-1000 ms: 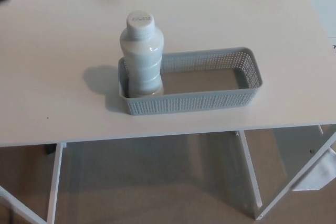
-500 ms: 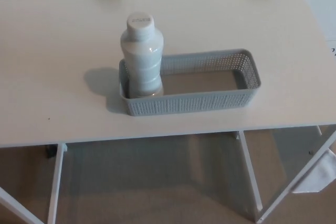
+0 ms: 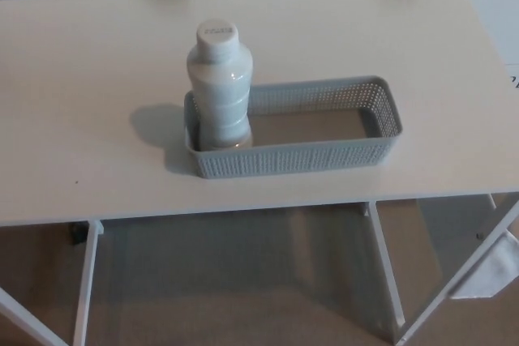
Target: The robot walk up to a desk on which a bottle is kept on the left hand side and a container is kept on the right hand side. The robot uses its left hand to pick up the bottle and places it in the container.
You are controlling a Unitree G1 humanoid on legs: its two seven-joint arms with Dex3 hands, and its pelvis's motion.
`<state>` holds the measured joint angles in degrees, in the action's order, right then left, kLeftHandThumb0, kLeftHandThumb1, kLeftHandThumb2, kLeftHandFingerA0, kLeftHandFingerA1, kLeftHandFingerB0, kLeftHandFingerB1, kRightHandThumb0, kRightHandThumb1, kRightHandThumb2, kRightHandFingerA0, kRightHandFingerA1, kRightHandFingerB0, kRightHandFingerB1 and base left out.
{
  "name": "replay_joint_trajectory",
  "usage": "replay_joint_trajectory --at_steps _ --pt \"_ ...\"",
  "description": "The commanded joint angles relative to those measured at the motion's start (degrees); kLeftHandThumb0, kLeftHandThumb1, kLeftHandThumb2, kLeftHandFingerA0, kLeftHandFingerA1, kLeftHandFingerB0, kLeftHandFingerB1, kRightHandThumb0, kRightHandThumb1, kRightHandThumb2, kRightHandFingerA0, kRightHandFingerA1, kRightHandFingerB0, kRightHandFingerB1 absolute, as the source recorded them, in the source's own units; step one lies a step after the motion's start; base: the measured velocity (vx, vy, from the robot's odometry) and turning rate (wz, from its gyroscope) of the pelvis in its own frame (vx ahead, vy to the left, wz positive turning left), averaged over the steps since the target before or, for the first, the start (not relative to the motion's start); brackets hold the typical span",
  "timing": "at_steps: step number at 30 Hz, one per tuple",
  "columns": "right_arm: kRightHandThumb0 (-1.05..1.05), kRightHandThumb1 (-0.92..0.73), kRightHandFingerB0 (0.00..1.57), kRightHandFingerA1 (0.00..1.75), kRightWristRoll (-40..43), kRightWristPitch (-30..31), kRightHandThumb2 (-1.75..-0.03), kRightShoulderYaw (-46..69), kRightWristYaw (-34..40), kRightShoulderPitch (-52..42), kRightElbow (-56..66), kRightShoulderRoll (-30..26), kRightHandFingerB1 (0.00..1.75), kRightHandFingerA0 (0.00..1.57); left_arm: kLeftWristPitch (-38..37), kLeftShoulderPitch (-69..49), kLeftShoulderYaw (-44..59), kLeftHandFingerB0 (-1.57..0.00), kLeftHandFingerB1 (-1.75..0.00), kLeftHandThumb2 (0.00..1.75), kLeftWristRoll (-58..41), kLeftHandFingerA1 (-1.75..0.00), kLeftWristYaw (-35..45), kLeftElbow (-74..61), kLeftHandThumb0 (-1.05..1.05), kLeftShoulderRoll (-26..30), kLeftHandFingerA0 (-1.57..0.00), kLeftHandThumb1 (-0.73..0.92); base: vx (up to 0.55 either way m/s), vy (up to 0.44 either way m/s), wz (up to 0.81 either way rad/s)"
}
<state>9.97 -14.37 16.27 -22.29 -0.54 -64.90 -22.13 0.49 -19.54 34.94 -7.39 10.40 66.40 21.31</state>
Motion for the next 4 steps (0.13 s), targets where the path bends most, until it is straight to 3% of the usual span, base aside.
replay_joint_trajectory --at_steps 1,4 --pt "-0.52 -0.23 0.81 0.53 -0.9 0.1 -0.58 0.3 0.6 -0.6 -1.2 -3.4 0.5 0.96 -9.2 -1.6 -0.8 -0.15 -0.52 0.97 0.6 -0.63 -8.0 7.5 -0.66 0.0 -0.34 0.68 0.0 0.0 0.0" --pt "-0.52 -0.23 0.81 0.53 -1.0 0.1 -0.58 0.3 0.6 -0.5 -1.2 -3.4 0.5 0.96 -9.6 -1.5 -1.1 -0.15 -0.52 0.97 0.4 -0.63 -8.1 8.1 -0.66 0.1 -0.34 0.68 0.0 0.0 0.0"
